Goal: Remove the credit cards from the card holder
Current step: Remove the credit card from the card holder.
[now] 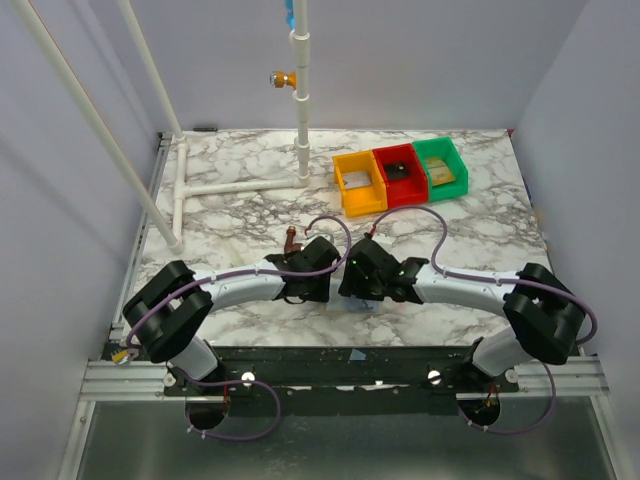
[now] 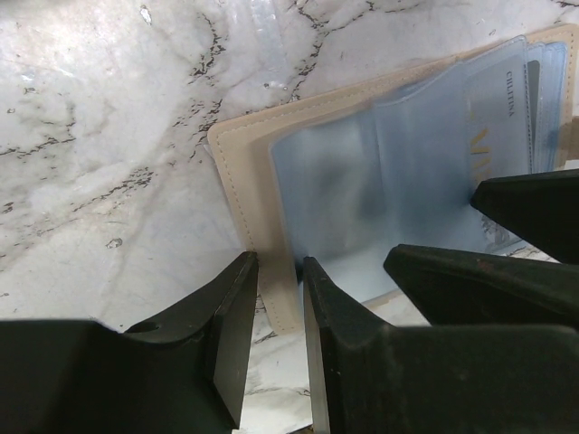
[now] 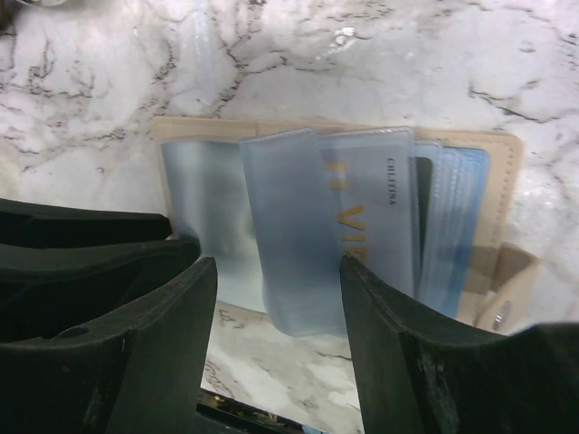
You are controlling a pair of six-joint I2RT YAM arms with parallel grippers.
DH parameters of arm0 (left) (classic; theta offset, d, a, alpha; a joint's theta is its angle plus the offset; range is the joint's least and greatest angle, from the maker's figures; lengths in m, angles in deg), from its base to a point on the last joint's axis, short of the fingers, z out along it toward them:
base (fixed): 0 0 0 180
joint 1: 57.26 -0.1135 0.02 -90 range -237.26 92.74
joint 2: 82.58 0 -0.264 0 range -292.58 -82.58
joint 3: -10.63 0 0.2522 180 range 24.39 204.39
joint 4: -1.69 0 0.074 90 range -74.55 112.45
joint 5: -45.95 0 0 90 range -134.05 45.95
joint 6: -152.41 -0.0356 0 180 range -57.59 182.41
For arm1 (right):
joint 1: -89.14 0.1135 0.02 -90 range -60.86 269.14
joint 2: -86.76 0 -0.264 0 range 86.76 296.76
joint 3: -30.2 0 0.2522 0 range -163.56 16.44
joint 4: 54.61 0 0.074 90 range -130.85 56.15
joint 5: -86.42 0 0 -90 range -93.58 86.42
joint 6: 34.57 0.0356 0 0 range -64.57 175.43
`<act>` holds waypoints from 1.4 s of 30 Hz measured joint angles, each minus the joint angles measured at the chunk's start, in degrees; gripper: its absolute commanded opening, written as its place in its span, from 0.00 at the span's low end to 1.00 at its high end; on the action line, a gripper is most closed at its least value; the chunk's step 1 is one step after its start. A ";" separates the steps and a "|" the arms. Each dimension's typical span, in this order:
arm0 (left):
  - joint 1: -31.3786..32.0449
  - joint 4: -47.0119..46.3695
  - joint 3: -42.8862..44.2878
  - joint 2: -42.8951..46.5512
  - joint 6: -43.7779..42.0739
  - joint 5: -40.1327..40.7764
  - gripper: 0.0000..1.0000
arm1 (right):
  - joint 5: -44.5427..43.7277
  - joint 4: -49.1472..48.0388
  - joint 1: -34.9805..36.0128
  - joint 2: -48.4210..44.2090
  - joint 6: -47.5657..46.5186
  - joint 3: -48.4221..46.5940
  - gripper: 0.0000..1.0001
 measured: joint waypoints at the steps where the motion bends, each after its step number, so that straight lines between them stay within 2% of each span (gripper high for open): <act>1: 0.00 0.00 0.00 0.00 0.00 0.00 0.29 | 0.33 -0.26 0.00 0.37 0.09 -0.26 0.60; 12: -0.68 0.09 -0.11 2.01 -0.04 -0.11 0.29 | 4.11 -4.87 0.00 2.43 2.32 -0.50 0.60; 30: -2.84 2.51 -4.81 12.48 -0.44 -0.17 0.29 | 9.94 -12.02 -1.70 3.34 7.37 0.76 0.60; 42: -2.84 -1.20 -8.33 16.15 -0.39 -5.92 0.29 | 14.38 -17.14 -3.74 5.97 9.11 2.25 0.60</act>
